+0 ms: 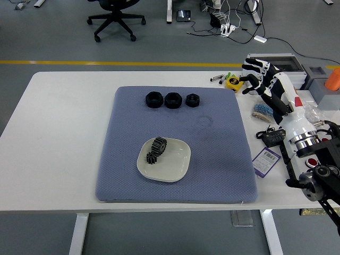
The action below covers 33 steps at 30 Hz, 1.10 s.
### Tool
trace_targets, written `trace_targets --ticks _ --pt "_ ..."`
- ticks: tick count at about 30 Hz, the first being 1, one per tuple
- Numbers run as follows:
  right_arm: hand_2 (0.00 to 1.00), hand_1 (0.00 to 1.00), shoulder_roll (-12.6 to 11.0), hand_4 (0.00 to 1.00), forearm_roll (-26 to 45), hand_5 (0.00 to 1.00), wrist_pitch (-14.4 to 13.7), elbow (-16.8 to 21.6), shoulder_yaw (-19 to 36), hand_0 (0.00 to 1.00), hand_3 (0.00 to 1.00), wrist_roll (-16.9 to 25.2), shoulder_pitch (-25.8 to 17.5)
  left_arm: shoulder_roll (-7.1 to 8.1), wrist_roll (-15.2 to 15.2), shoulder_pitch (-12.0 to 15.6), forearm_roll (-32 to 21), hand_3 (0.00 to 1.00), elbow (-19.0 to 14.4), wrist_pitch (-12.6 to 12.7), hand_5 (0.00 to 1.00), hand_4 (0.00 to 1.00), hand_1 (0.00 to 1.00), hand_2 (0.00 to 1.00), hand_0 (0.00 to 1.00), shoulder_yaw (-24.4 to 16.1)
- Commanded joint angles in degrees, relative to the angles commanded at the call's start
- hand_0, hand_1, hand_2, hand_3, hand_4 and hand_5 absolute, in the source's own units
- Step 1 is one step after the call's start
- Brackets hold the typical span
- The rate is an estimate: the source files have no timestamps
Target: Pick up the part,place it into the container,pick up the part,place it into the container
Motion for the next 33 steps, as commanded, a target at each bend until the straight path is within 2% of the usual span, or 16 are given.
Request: trace_targets --ticks 5,6,7,16,23,24,29,30,33 --pt "0.824 0.777 0.83 0.998 10.30 0.783 1.10 0.10 1.85 0.773 0.874 -0.29 -3.78 -0.01 0.15 0.20 0.57 0.748 0.00 -0.06 0.749 0.767 0.620 0.682 0.617 -0.40" --pt "0.839 0.803 1.20 0.998 12.63 0.823 1.39 0.11 2.16 0.821 0.877 -0.40 -4.61 -0.02 0.18 0.24 0.70 0.747 0.00 -0.08 0.744 0.762 0.620 0.681 0.616 -0.47" --pt "0.839 0.803 1.82 0.998 13.60 0.823 1.70 0.08 2.63 0.821 0.877 -0.61 -5.78 -0.03 0.23 0.29 0.90 0.747 0.00 -0.11 0.744 0.762 0.620 0.681 0.616 -0.55" --pt "0.847 0.818 6.86 0.998 8.66 0.848 3.72 -0.60 5.83 0.852 0.875 -1.84 -13.58 0.09 0.48 0.58 2.73 0.746 0.00 -0.36 0.741 0.757 0.619 0.681 0.615 -1.36" --pt "0.854 0.826 6.82 0.998 7.52 0.864 4.27 -0.72 6.05 0.862 0.876 -2.72 -14.96 0.19 0.39 0.49 2.87 0.745 0.00 -0.56 0.740 0.755 0.617 0.681 0.613 -1.15" --pt "0.858 0.833 6.84 0.998 7.22 0.944 4.23 -0.71 6.27 0.880 0.876 -2.87 -15.02 0.19 0.31 0.45 2.67 0.744 0.00 -0.56 0.740 0.757 0.617 0.682 0.610 -1.01" --pt "0.858 0.833 6.86 0.998 5.58 0.944 3.58 -0.54 6.77 0.880 0.876 -3.41 -15.14 0.20 -0.01 0.28 2.22 0.744 0.00 -0.53 0.740 0.757 0.617 0.682 0.610 -0.65" --pt "0.872 0.849 6.94 0.998 5.71 0.998 3.15 -0.56 6.77 0.903 0.878 -3.32 -15.09 0.18 -0.03 0.26 2.49 0.744 0.00 -0.51 0.739 0.756 0.617 0.677 0.612 -0.81" --pt "0.872 0.849 7.01 0.998 5.79 0.998 2.70 -0.57 6.79 0.903 0.878 -3.18 -15.04 0.14 -0.06 0.23 2.59 0.744 0.00 -0.46 0.739 0.756 0.617 0.677 0.612 -0.83"
